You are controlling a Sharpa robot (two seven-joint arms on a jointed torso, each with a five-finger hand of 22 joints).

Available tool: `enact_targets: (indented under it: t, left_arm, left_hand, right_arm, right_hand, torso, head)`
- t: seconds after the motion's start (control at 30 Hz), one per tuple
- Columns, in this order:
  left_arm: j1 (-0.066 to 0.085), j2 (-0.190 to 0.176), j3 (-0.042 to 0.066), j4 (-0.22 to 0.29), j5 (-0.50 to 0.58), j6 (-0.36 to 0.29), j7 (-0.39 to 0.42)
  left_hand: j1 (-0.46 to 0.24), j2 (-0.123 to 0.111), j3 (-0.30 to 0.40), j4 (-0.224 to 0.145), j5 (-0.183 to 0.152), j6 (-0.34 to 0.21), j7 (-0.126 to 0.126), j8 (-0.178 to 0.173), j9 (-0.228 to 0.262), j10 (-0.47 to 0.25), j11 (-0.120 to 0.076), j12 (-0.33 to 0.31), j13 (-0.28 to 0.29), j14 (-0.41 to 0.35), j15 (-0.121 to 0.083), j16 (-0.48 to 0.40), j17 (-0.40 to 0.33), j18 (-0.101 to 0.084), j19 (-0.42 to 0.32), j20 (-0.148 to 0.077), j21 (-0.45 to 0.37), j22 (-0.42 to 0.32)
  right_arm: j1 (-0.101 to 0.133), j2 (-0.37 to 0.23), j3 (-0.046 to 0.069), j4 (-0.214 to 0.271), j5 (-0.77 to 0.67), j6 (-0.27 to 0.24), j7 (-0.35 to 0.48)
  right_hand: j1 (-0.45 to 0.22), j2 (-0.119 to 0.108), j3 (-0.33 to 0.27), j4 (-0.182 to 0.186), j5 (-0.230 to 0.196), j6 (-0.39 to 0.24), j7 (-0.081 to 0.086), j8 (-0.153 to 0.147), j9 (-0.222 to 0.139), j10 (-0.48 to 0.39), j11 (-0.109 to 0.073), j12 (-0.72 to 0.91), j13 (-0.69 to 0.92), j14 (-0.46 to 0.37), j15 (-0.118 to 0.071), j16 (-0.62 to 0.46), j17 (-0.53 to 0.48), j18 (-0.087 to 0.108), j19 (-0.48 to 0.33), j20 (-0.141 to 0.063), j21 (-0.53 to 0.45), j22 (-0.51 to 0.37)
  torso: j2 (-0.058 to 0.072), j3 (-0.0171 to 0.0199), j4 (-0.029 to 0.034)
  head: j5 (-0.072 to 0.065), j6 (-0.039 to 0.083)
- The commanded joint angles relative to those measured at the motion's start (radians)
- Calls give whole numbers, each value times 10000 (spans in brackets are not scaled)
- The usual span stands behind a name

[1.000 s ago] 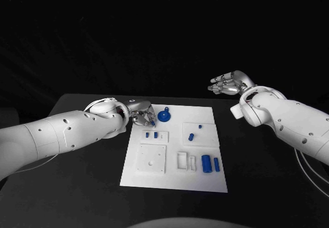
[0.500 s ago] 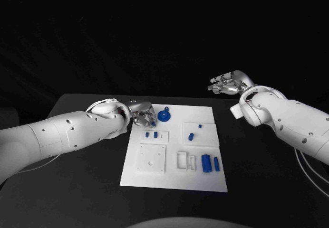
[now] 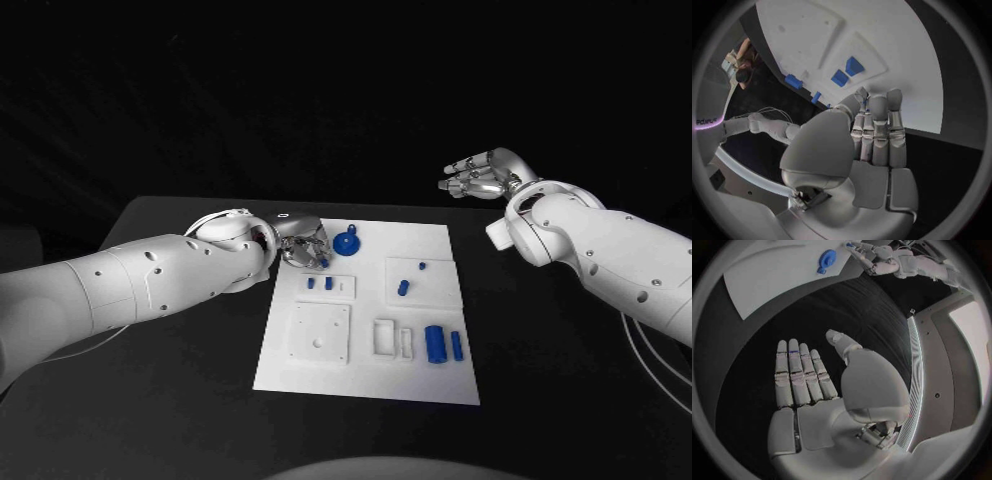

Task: Assemble the parts on the task board

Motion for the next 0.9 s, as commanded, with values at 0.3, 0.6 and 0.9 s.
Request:
enact_targets:
  t: [0.3, 0.6, 0.9]
  left_arm:
    - [-31, 49, -20, -107, -27, 126, -6]
    - [-35, 186, -184, -126, 2, 238, 43]
    - [-76, 216, -306, -185, 26, 342, 48]
  left_hand:
    - [66, -66, 85, -5, -21, -72, -7, 17, -3, -67, 16, -36, 11, 20, 10, -47, -6, 178, -73, -3, 62, 216]
    - [41, -49, 85, 8, -30, -55, -12, 19, -1, -48, 8, -35, 11, 20, 7, -50, -8, 178, -83, -1, 79, 211]
    - [40, -33, 84, 6, -42, -39, -14, 18, -1, -37, 4, -34, 12, 17, 4, -54, -9, 176, -89, -2, 84, 209]
  right_arm:
    - [-3, 4, 4, 7, -19, 132, 44]
    - [-3, 30, 4, 9, -19, 149, 44]
    - [-3, 25, 4, 22, -19, 170, 39]
  right_hand:
    - [-68, 0, -29, -4, 40, 90, 4, 9, -9, -50, 9, 27, -5, -22, 22, -35, -11, 63, -98, 5, 9, -11]
    - [-68, 0, -29, -4, 40, 90, 4, 9, -9, -50, 9, 27, -5, -22, 22, -35, -11, 63, -98, 5, 9, -11]
    - [-68, 0, -29, -4, 40, 90, 4, 9, -9, -50, 9, 27, -5, -22, 22, -35, -11, 63, -98, 5, 9, -11]
  torso:
    - [-1, 4, 3]
    - [2, 0, -7]
    - [0, 7, -1]
  head:
    - [10, -24]
    - [18, -28]
    - [-4, -38]
